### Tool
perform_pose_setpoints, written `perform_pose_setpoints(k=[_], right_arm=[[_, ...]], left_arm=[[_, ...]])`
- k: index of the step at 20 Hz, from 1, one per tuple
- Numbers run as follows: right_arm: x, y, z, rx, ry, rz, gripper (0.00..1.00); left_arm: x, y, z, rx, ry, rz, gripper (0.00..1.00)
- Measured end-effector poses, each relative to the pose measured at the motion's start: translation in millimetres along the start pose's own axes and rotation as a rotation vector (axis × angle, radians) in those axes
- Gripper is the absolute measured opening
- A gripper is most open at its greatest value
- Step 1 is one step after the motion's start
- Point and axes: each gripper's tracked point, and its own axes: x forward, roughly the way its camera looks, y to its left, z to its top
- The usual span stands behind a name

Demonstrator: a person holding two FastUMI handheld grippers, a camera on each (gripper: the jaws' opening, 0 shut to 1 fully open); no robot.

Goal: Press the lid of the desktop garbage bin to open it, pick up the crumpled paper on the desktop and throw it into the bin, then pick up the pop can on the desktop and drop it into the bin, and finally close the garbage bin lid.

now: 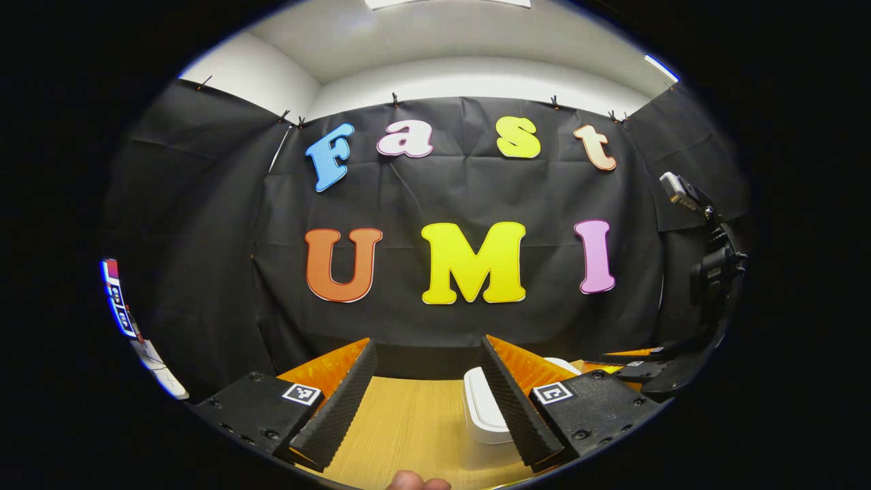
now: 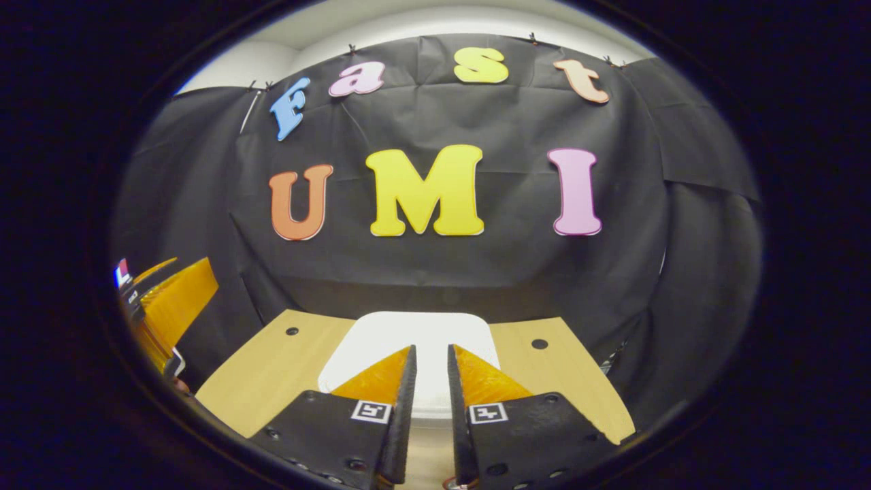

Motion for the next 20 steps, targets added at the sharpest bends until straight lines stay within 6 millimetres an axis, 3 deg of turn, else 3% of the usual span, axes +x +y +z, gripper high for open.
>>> perform_pose_setpoints(k=[1,2,3,5,13,16,20], right_arm=[[0.6,4.6,0.6,0.005,0.000,0.017,0.27],[1.1,-4.1,1.5,-0.005,-0.005,-0.009,0.27],[-0.1,-3.4,5.3,-0.003,-0.008,-0.006,0.19],[8.9,3.7,-8.2,0.012,0.032,0.010,0.04],[26.4,16.8,-41.3,-0.060,0.116,0.070,0.04],[30.1,17.2,-65.6,-0.072,0.191,0.088,0.03],[33.9,17.6,-65.8,-0.122,0.204,0.104,0.04]], left_arm=[[-1.6,1.0,0.0,0.001,0.000,0.001,0.97],[-2.0,1.3,2.0,0.001,-0.001,0.002,0.97],[-0.4,1.5,2.7,0.000,0.000,0.002,0.97],[-1.5,1.0,0.9,0.006,0.005,0.008,0.97],[-8.0,9.4,-2.2,0.021,0.023,0.040,0.97],[-11.0,14.4,-5.8,0.029,0.030,0.055,0.97],[-14.1,22.9,-12.8,0.029,0.044,0.084,0.97]])
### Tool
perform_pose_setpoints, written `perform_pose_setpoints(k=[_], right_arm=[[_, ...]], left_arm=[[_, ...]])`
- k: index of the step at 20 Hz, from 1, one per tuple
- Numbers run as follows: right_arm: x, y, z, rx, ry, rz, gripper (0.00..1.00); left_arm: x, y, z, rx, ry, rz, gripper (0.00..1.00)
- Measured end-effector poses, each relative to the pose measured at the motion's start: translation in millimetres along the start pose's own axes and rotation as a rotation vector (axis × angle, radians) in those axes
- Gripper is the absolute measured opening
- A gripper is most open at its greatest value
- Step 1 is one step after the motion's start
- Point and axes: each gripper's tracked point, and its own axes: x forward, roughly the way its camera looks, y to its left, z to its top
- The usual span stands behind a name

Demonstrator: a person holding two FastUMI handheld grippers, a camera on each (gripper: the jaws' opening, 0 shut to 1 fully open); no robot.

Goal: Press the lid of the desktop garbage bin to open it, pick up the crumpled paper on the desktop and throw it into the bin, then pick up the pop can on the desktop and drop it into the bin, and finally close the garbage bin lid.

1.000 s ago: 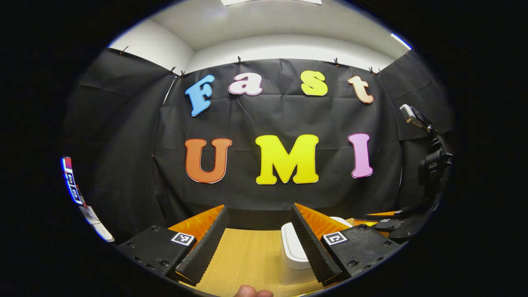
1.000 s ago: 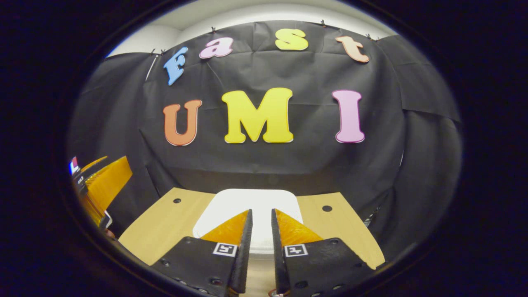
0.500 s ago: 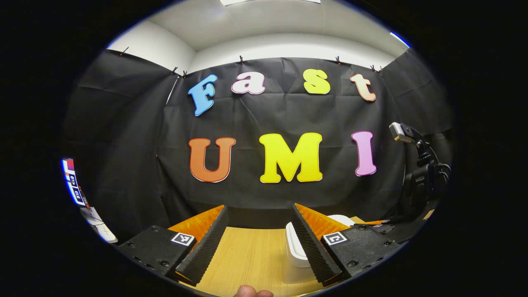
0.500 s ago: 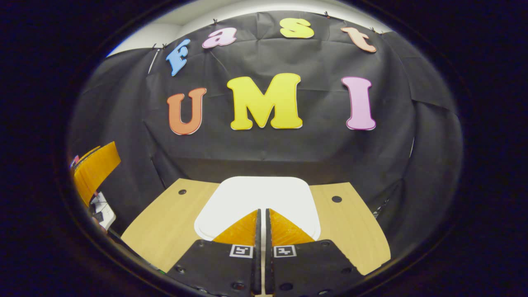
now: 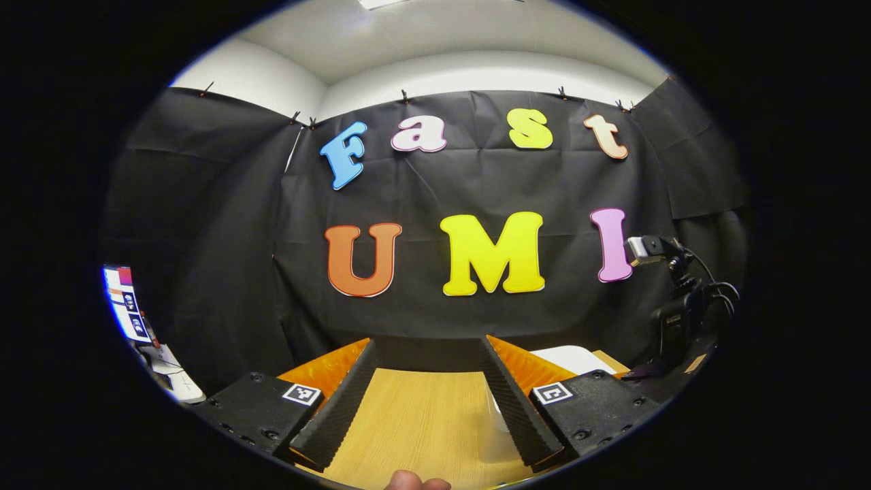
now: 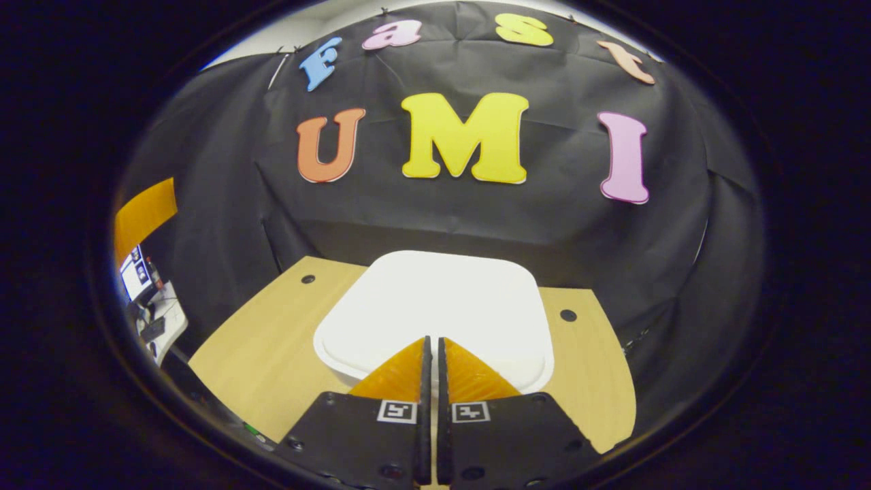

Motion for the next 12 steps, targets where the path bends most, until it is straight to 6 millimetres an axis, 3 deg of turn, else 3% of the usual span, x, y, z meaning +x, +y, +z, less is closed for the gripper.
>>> perform_pose_setpoints(k=[3,6,7,12], right_arm=[[1.5,-2.2,-4.4,0.061,0.012,0.021,0.05],[-6.5,-4.7,12.4,0.059,-0.027,0.017,0.04],[-9.2,-11.5,18.1,0.048,-0.035,-0.006,0.08],[-48.3,-20.1,76.5,0.077,-0.248,-0.021,0.72]], left_arm=[[-3.4,2.9,-4.1,-0.010,0.018,0.016,0.97],[-4.4,2.4,-3.2,-0.016,0.013,0.013,0.97],[-4.7,1.8,-5.3,-0.019,0.018,0.011,0.97],[-4.8,-4.0,-10.0,-0.035,0.039,0.000,0.97]])
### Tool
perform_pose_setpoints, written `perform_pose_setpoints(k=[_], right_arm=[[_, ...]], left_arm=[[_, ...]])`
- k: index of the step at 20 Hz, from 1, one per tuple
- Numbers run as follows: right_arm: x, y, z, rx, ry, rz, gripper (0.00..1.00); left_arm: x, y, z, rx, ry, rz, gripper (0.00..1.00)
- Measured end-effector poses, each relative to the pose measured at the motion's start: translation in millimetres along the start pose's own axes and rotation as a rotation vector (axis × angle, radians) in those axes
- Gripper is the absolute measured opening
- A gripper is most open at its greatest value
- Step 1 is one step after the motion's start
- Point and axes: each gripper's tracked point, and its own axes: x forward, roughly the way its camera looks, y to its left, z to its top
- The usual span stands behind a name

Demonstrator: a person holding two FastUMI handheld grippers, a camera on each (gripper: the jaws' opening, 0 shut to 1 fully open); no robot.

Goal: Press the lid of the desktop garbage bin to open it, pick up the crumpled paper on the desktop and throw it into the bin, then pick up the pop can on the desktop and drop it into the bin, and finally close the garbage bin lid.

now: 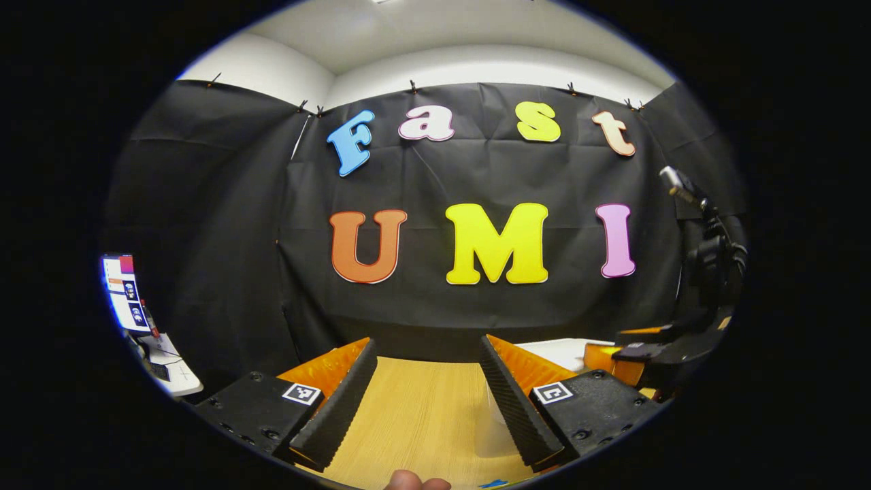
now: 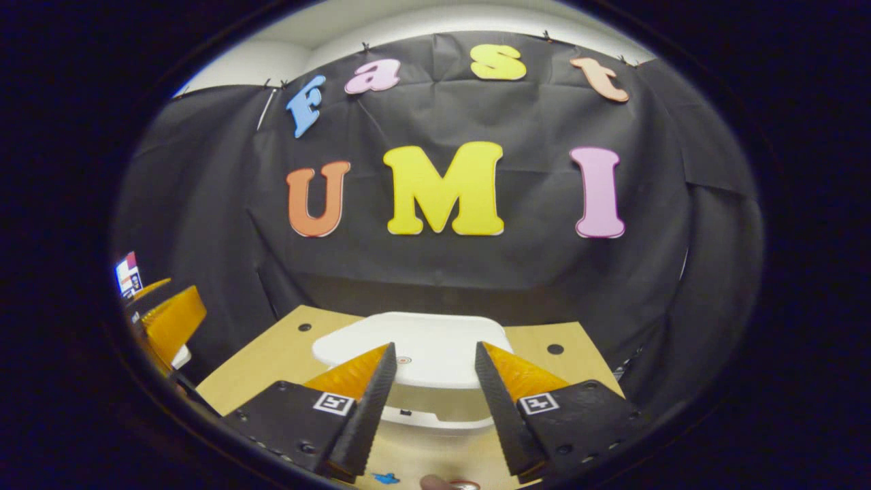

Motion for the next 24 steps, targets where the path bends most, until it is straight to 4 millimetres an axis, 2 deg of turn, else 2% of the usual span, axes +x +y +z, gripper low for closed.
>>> perform_pose_setpoints(k=[2,4,7,12,16,20,21,24], right_arm=[[-7.0,-4.0,10.7,0.000,-0.025,-0.003,0.92],[-15.9,-7.1,19.9,0.018,-0.056,-0.001,0.95],[-24.2,-18.6,19.9,0.021,-0.079,-0.016,0.95],[-32.4,-36.3,-1.0,0.011,-0.055,-0.040,0.95],[-39.9,-39.2,-21.2,0.011,-0.031,-0.022,0.95],[-51.3,-51.6,-38.4,-0.016,-0.012,-0.050,0.95],[-53.5,-53.3,-43.2,-0.020,-0.002,-0.052,0.95],[-56.5,-60.0,-63.5,-0.036,0.030,-0.055,0.95]], left_arm=[[0.3,-5.0,-2.1,-0.015,0.007,-0.011,0.97],[3.6,-10.6,-7.4,-0.029,0.017,-0.019,0.97],[4.9,-17.0,-17.0,-0.035,0.038,-0.032,0.97],[2.6,-25.2,-28.1,-0.038,0.061,-0.052,0.97],[-0.2,-32.3,-45.9,-0.037,0.088,-0.083,0.98],[-4.2,-40.3,-75.5,-0.040,0.156,-0.090,0.98],[-7.2,-46.8,-86.3,-0.057,0.181,-0.105,1.00],[-16.7,-61.7,-118.7,-0.042,0.266,-0.154,0.98]])
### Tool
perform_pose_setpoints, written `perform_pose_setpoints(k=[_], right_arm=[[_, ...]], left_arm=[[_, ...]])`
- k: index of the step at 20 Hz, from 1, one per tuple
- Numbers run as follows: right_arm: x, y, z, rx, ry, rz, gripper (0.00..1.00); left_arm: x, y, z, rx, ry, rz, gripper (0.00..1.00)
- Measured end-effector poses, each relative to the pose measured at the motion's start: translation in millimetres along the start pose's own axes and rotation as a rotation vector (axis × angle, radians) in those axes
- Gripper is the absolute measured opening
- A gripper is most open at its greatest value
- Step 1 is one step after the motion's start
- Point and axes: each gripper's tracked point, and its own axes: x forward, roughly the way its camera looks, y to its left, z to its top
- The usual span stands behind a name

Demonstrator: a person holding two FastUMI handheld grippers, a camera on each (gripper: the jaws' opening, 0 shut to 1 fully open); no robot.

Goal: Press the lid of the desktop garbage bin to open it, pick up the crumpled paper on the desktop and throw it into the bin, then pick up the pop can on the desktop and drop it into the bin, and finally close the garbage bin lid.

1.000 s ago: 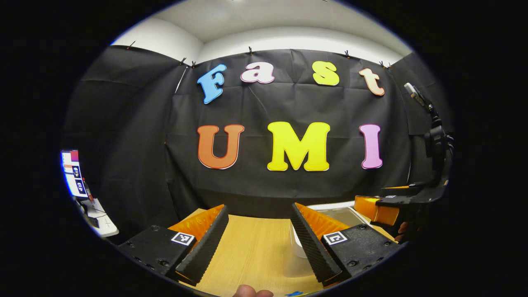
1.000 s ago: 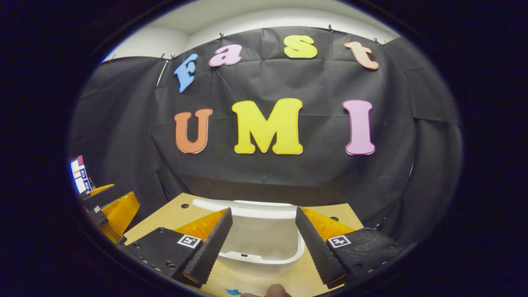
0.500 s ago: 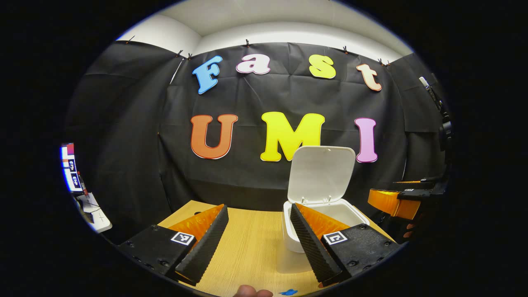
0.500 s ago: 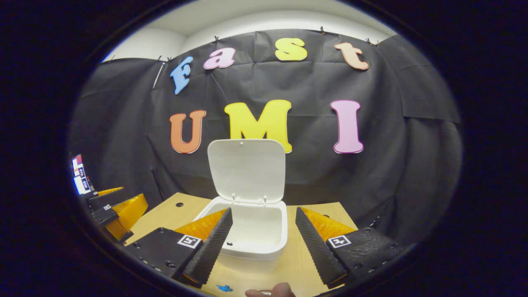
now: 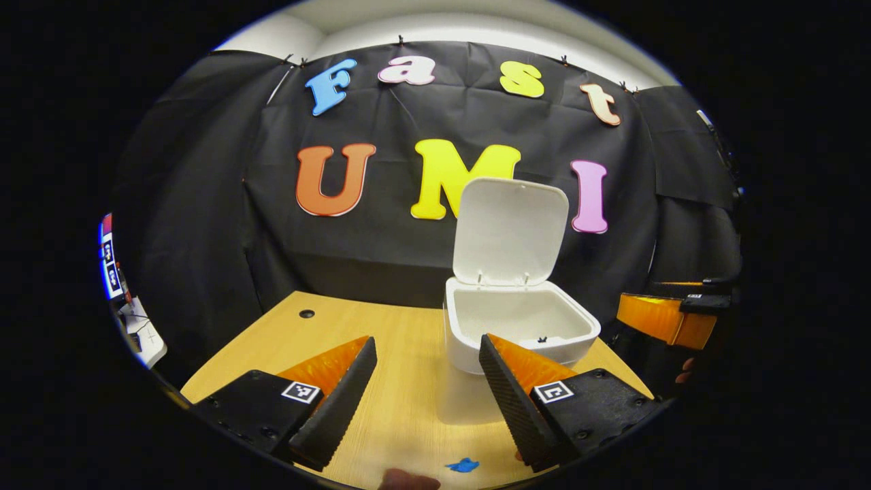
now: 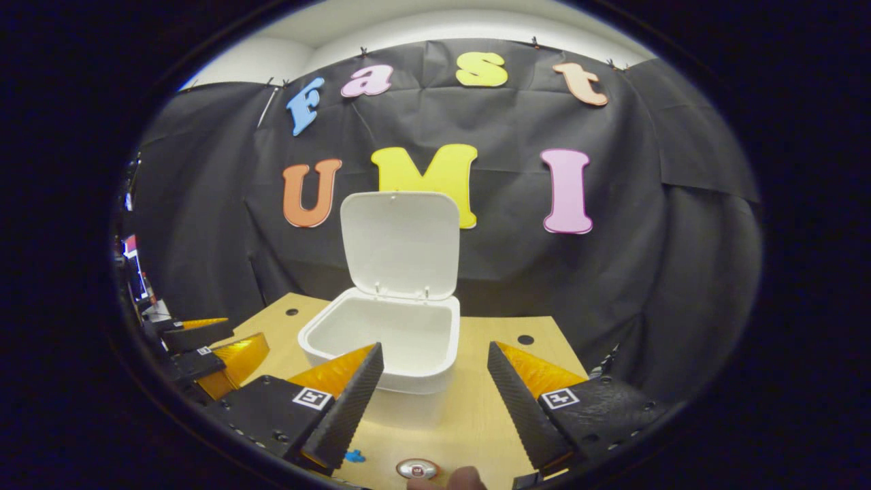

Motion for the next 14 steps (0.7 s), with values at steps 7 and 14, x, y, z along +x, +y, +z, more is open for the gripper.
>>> perform_pose_setpoints(k=[7,14], right_arm=[[-2.4,-15.1,-67.6,-0.026,0.129,-0.010,0.95],[-12.2,-25.6,-144.3,-0.025,0.275,-0.033,0.95]], left_arm=[[-8.7,-23.9,-89.5,0.013,0.244,-0.059,0.98],[-27.8,-49.5,-188.0,-0.012,0.508,-0.092,0.99]])
